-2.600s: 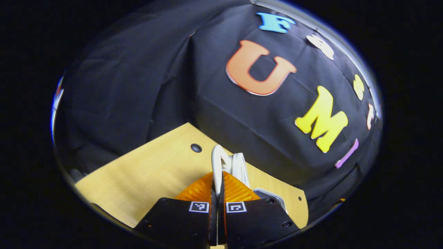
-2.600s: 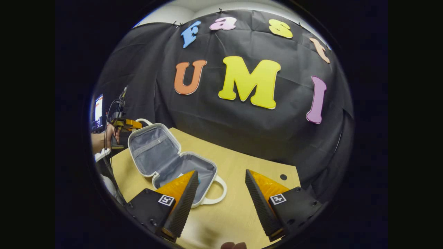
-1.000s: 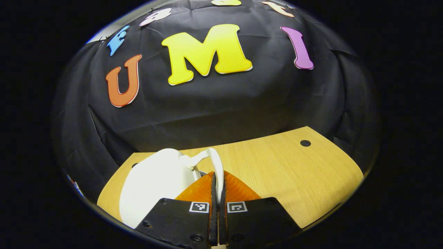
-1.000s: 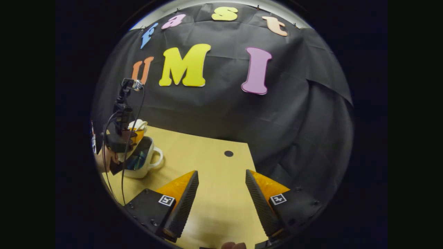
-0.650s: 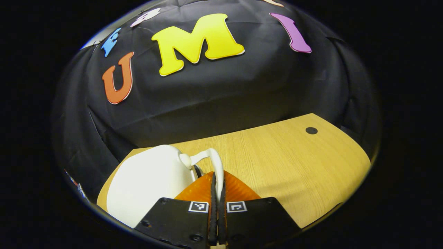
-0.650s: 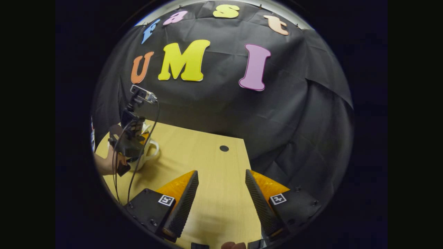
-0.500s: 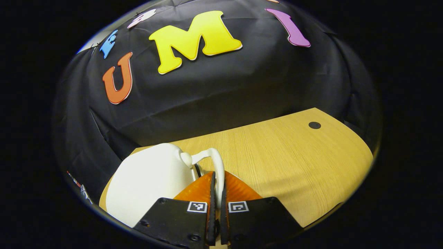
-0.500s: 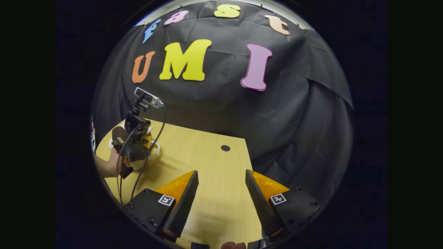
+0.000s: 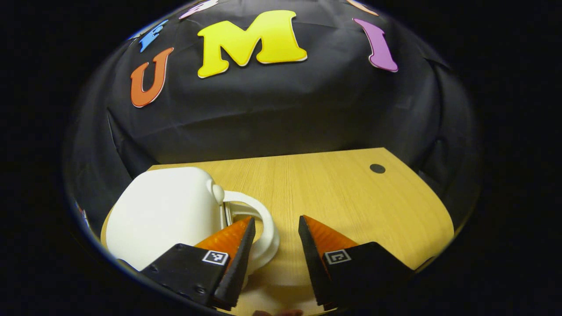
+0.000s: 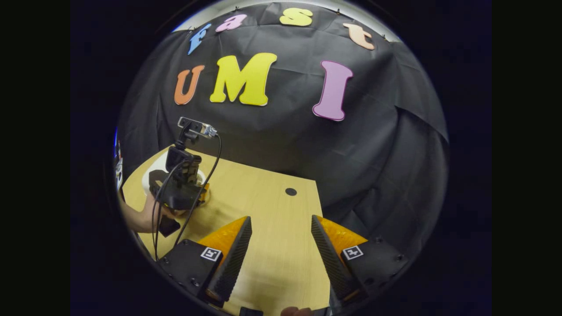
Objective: First open the suitcase, pack the skin care products into it, and then close the suitcase.
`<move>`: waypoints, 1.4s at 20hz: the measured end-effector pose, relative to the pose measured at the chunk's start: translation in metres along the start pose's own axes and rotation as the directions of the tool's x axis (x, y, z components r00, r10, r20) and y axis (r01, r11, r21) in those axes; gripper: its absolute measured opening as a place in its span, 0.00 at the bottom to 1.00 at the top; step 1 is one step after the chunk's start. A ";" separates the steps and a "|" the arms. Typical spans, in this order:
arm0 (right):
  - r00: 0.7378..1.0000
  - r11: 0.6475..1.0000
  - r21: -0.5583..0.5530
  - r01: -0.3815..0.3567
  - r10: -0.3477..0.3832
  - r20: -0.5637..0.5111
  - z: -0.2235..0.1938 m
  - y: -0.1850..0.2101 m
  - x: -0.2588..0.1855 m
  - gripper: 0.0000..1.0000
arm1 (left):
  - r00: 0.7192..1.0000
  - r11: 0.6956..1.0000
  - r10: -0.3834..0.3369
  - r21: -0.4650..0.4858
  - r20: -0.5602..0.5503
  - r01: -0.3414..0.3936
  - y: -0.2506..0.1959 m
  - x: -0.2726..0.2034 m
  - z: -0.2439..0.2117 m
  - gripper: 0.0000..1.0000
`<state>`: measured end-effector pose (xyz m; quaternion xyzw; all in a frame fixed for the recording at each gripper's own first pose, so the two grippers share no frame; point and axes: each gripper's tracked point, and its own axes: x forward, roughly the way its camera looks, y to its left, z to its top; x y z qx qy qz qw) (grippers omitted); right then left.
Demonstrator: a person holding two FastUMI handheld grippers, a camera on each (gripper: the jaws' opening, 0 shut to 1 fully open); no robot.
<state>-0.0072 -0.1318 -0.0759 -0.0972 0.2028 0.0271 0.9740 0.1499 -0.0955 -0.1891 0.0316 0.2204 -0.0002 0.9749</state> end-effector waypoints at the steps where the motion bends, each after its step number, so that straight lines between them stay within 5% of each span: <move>1: 1.000 1.000 0.003 -0.009 0.008 0.011 0.004 0.003 0.001 0.81 | 0.999 1.000 -0.011 -0.012 0.036 0.011 0.000 -0.012 0.014 0.75; 5: 0.994 0.998 0.010 -0.058 0.057 0.092 0.035 0.026 0.007 0.81 | 0.983 0.999 -0.005 -0.047 0.186 0.014 0.020 -0.065 0.077 0.98; 13: 0.935 0.987 0.031 -0.159 0.140 0.326 0.144 0.086 0.003 0.81 | 0.913 0.994 0.055 -0.107 0.403 -0.013 0.083 -0.177 0.171 0.99; 19: 0.896 0.985 0.069 -0.156 0.112 0.429 0.199 0.123 -0.017 0.81 | 0.870 0.994 0.057 -0.109 0.490 -0.004 0.120 -0.231 0.206 0.98; 28: 0.882 0.988 0.080 -0.129 0.078 0.465 0.220 0.150 -0.026 0.81 | 0.872 0.993 0.032 -0.112 0.488 0.026 0.130 -0.235 0.200 0.98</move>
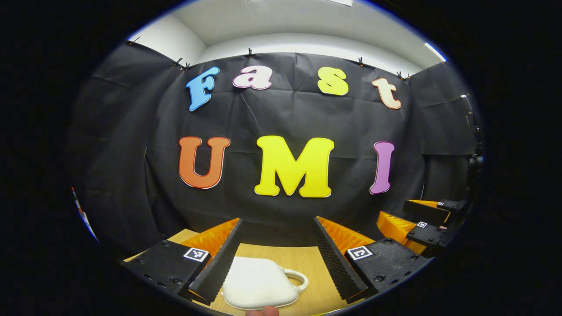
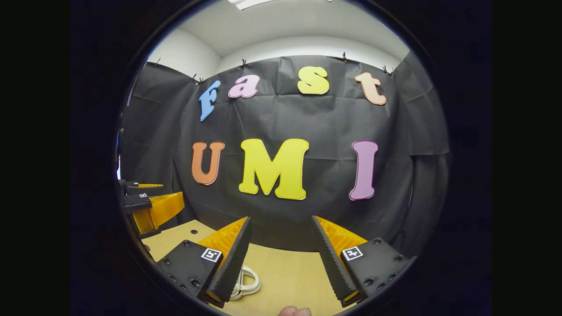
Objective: First open the suitcase, pack the skin care products into it, and then close the suitcase.
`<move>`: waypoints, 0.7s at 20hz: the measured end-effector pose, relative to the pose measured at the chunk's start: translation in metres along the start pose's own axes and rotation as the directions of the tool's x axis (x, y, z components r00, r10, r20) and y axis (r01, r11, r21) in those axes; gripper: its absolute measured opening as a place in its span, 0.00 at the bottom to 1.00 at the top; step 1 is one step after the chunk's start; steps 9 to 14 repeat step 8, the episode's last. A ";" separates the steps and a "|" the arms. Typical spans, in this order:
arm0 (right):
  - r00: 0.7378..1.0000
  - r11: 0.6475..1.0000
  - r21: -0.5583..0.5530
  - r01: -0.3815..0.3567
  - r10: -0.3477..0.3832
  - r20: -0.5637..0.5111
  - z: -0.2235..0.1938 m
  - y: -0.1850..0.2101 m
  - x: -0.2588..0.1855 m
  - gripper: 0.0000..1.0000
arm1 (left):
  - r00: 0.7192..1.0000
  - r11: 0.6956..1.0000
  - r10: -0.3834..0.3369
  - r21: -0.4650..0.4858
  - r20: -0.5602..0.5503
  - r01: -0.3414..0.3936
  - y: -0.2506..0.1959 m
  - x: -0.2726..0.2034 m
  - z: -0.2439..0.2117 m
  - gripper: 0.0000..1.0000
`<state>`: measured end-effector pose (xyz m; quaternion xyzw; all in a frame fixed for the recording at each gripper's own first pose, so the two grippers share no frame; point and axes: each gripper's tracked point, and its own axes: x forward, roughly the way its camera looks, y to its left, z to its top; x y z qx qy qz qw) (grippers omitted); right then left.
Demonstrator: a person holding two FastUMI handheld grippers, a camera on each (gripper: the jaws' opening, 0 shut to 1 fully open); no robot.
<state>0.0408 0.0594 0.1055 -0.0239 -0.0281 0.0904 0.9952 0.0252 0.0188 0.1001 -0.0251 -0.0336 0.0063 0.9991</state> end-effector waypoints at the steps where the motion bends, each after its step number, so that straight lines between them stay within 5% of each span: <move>1: 1.000 1.000 0.002 -0.002 0.002 -0.002 0.000 0.002 0.001 0.81 | 1.000 1.000 -0.004 -0.004 -0.004 0.004 0.002 0.000 -0.003 0.99; 14: 1.000 1.000 -0.004 0.003 -0.003 -0.010 -0.006 0.004 0.010 0.80 | 1.000 1.000 -0.020 -0.016 -0.023 0.020 0.004 0.009 -0.010 0.99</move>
